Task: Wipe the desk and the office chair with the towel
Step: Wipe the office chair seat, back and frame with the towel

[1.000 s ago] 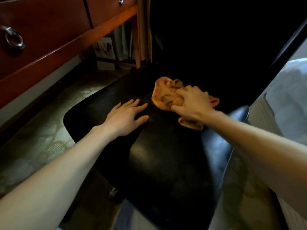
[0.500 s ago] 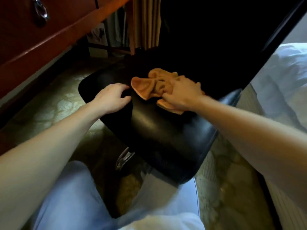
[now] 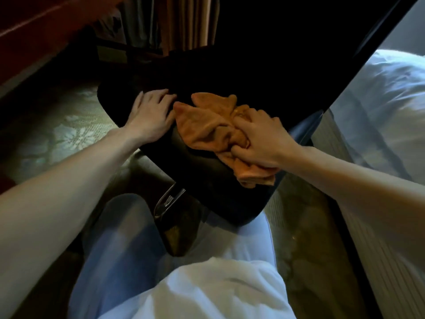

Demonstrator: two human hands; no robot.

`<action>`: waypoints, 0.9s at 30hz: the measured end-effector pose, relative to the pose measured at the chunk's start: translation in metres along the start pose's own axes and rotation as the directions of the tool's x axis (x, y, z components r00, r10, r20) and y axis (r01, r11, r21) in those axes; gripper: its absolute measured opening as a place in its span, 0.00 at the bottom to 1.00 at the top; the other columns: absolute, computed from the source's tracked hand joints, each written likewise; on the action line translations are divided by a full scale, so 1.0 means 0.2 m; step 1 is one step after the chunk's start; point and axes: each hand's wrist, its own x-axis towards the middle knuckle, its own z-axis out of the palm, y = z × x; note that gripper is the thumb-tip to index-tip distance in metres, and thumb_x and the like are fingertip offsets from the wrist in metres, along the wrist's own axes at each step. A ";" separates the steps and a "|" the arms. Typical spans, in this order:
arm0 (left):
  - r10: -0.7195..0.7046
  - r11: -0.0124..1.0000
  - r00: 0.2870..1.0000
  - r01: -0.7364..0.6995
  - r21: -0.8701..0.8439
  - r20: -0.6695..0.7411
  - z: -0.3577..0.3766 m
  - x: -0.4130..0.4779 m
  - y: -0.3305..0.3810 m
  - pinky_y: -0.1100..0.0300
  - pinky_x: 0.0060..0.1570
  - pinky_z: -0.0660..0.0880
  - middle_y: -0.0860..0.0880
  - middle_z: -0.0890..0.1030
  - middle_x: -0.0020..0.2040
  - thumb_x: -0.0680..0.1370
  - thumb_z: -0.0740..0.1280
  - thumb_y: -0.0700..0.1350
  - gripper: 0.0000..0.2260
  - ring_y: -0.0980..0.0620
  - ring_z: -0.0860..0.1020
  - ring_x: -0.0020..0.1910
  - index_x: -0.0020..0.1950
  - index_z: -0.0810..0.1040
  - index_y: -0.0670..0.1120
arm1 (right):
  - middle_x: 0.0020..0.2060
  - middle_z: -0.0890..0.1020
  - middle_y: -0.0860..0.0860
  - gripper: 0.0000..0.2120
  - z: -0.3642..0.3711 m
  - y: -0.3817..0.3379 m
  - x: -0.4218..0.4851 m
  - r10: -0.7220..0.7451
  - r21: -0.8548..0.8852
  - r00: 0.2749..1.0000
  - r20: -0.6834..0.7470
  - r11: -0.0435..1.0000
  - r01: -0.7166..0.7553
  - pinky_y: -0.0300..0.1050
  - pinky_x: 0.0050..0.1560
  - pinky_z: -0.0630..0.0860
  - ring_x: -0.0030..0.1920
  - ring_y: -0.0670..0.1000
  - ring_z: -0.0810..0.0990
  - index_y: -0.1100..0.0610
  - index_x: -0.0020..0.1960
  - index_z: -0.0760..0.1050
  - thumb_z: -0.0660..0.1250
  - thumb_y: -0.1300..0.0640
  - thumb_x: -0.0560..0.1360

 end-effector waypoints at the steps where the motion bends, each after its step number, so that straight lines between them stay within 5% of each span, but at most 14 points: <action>1: 0.001 1.000 1.000 -0.001 -0.014 -0.017 0.01 -0.01 -0.01 0.42 0.79 0.50 0.43 0.65 0.80 0.86 0.54 0.55 0.24 0.40 0.61 0.79 0.80 0.66 0.47 | 0.68 0.71 0.56 0.32 0.00 -0.05 -0.05 -0.099 -0.024 0.994 -0.037 0.995 0.098 0.58 0.61 0.68 0.66 0.61 0.71 0.48 0.72 0.69 0.62 0.33 0.73; 5: 0.021 0.999 0.999 -0.022 -0.027 -0.033 0.02 0.02 -0.04 0.44 0.79 0.52 0.43 0.67 0.79 0.86 0.57 0.57 0.23 0.41 0.62 0.78 0.78 0.68 0.48 | 0.64 0.74 0.56 0.28 -0.05 -0.29 -0.10 -0.509 -0.170 0.859 -0.051 0.852 0.495 0.60 0.61 0.70 0.63 0.58 0.71 0.47 0.65 0.73 0.62 0.33 0.70; 9: 0.047 0.998 0.998 -0.048 -0.031 -0.032 0.00 0.03 -0.06 0.44 0.79 0.55 0.44 0.68 0.79 0.86 0.57 0.57 0.24 0.41 0.63 0.78 0.79 0.68 0.48 | 0.67 0.71 0.53 0.25 -0.11 -0.44 -0.08 -0.510 -0.279 0.850 0.132 0.804 0.525 0.60 0.66 0.66 0.67 0.58 0.69 0.45 0.68 0.72 0.65 0.36 0.75; 13: 0.045 0.998 0.997 -0.047 -0.041 -0.055 0.03 0.01 -0.06 0.44 0.80 0.51 0.45 0.66 0.80 0.86 0.56 0.58 0.24 0.43 0.61 0.80 0.80 0.67 0.49 | 0.53 0.77 0.46 0.13 -0.23 -0.38 -0.22 -0.595 -0.251 0.631 0.498 0.598 0.762 0.60 0.62 0.70 0.57 0.54 0.76 0.44 0.52 0.78 0.66 0.41 0.70; 15: 0.032 0.997 0.997 -0.037 -0.071 -0.069 0.04 0.01 -0.05 0.45 0.80 0.48 0.44 0.65 0.80 0.86 0.56 0.58 0.24 0.43 0.60 0.80 0.80 0.66 0.49 | 0.46 0.79 0.44 0.10 -0.35 -0.33 -0.20 -0.375 -0.350 0.671 0.639 0.636 0.688 0.58 0.61 0.73 0.51 0.53 0.80 0.46 0.44 0.75 0.64 0.41 0.68; 18: 0.019 0.996 0.998 -0.024 -0.088 -0.061 0.06 0.01 -0.04 0.44 0.80 0.46 0.43 0.64 0.81 0.86 0.56 0.57 0.24 0.43 0.59 0.81 0.80 0.66 0.48 | 0.46 0.79 0.43 0.12 -0.52 -0.26 -0.06 -0.214 -0.586 0.847 0.486 0.640 0.498 0.55 0.59 0.75 0.52 0.52 0.80 0.45 0.45 0.77 0.65 0.39 0.68; 23: -0.015 0.995 0.999 0.010 -0.099 -0.043 0.06 0.04 -0.04 0.45 0.80 0.45 0.44 0.63 0.81 0.86 0.55 0.56 0.24 0.45 0.57 0.82 0.80 0.65 0.49 | 0.63 0.74 0.53 0.29 -0.42 -0.33 0.06 -0.463 -0.548 0.876 0.135 0.702 0.456 0.61 0.62 0.70 0.64 0.60 0.74 0.42 0.72 0.66 0.60 0.37 0.72; 25: -0.022 0.996 0.999 0.018 -0.092 -0.041 0.06 0.05 -0.05 0.46 0.80 0.45 0.44 0.63 0.82 0.86 0.56 0.56 0.24 0.46 0.57 0.82 0.80 0.65 0.48 | 0.69 0.70 0.56 0.32 -0.32 -0.45 0.07 -0.420 -0.507 0.892 0.167 0.740 0.443 0.63 0.64 0.68 0.67 0.62 0.71 0.40 0.79 0.58 0.61 0.40 0.76; 27: -0.011 0.996 0.998 0.005 -0.086 -0.068 0.07 0.04 -0.06 0.46 0.80 0.46 0.45 0.64 0.81 0.86 0.56 0.56 0.23 0.46 0.58 0.82 0.80 0.66 0.49 | 0.70 0.69 0.55 0.27 -0.22 -0.53 0.03 -0.408 -0.504 0.885 0.222 0.729 0.463 0.65 0.65 0.67 0.68 0.61 0.71 0.38 0.76 0.64 0.61 0.42 0.78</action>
